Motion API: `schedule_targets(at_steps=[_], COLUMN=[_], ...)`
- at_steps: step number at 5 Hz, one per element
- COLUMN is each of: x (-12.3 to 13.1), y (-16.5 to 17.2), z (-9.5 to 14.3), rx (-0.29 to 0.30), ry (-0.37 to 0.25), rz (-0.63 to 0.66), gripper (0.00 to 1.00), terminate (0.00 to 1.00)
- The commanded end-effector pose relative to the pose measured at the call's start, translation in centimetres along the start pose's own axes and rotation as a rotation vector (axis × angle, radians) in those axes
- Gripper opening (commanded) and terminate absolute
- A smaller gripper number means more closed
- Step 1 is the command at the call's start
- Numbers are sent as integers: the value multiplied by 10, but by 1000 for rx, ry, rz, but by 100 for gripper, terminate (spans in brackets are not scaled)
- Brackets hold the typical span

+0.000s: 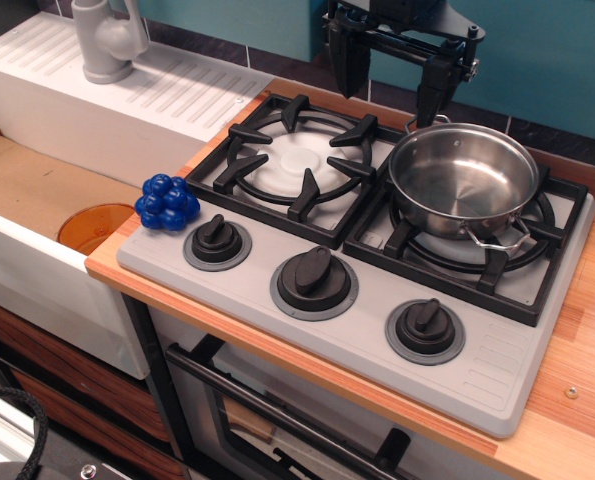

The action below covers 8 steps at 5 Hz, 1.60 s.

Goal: Put pan on stove and put blueberry in pan

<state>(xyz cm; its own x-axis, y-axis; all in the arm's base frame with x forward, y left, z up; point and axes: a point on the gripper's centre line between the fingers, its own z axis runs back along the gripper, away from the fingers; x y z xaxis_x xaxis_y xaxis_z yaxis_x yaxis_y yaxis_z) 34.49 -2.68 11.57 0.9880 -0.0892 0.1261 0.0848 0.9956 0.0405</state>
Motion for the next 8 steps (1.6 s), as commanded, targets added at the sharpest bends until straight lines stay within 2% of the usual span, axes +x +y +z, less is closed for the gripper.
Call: schedule_targets(at_steps=[1,2,3,5,6,8], x=[0,2,4,4,1,2], y=[0,0,-1,1,0,0], z=[0,-18,-39,-67,-67,-60], rx=[0,9,-11,-28,-40,-33], ry=[0,-32,-76,-124,-107,-93], rz=[0,-7,-11,-26,-21,-25], gripper=[100,100,100,100,0,0], terminate=[0,0,0,0,0,0])
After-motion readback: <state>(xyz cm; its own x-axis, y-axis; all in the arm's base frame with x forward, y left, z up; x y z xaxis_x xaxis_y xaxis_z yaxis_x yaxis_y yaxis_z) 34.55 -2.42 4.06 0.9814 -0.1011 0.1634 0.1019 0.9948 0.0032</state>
